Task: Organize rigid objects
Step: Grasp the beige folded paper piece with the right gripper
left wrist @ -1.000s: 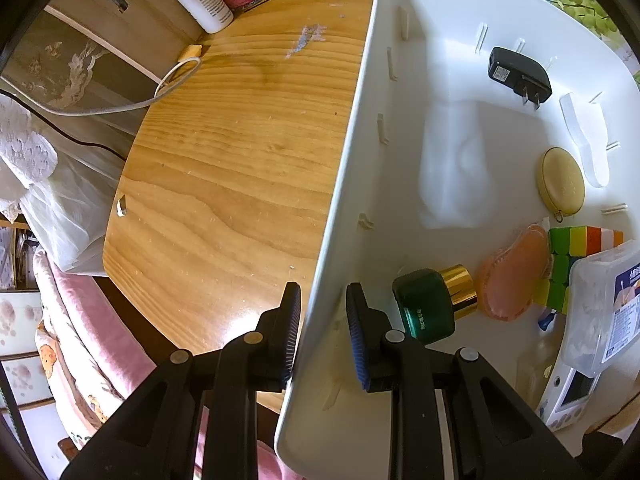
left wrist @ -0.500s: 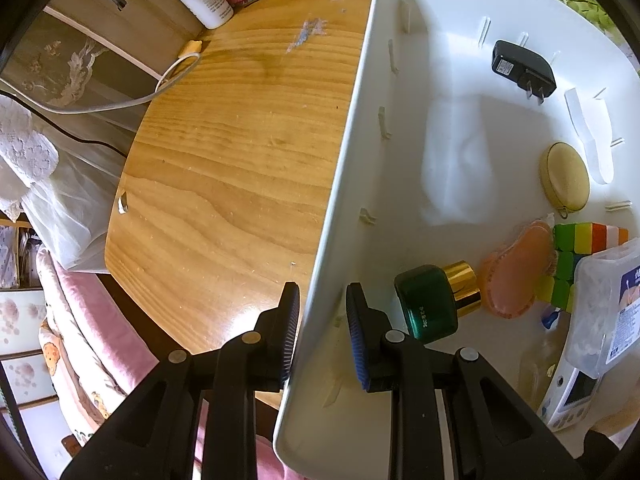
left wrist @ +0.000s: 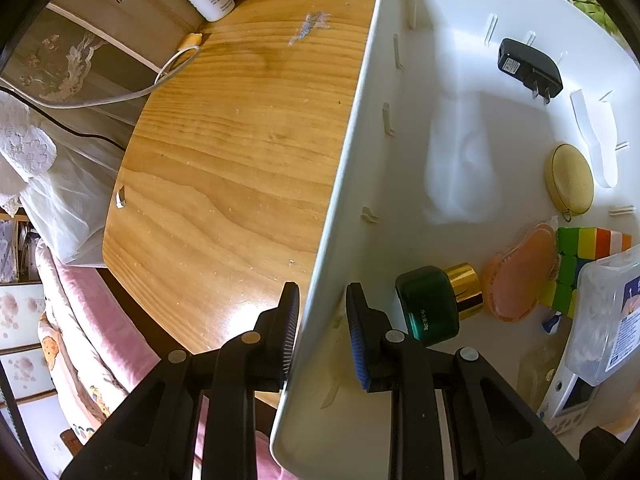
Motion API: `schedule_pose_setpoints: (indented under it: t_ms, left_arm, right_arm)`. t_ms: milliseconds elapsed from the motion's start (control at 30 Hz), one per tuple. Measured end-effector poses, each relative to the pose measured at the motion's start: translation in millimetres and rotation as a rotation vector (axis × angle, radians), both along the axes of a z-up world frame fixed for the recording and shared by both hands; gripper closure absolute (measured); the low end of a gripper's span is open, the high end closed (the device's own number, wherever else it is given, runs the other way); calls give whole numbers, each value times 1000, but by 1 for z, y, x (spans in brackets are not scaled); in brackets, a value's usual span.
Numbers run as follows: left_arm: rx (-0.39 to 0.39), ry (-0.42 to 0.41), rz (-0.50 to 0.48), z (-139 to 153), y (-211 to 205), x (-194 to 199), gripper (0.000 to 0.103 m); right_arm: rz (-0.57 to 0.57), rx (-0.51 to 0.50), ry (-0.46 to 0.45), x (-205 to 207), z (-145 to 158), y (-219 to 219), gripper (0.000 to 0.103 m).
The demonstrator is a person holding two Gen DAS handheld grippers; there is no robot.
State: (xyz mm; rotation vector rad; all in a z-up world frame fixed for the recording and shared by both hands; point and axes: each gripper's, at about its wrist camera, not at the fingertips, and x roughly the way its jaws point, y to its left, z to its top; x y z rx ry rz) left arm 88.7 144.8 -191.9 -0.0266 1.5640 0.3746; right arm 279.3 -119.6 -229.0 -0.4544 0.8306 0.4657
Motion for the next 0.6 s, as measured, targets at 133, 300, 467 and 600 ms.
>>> schedule_pose_setpoints:
  t_ms: [133, 300, 467, 600]
  left_arm:
    - [-3, -2, 2, 0, 0, 0, 76]
    - [-12, -3, 8, -2, 2, 2, 76]
    - [-18, -5, 6, -2, 3, 2, 76]
    - [-29, -11, 6, -2, 5, 1, 76]
  right_arm:
    - [11, 24, 0, 5, -1, 1, 35]
    - [52, 22, -2, 1, -1, 11, 56]
    - [59, 18, 8, 1, 0, 13, 59]
    - [43, 15, 15, 0, 0, 12, 59]
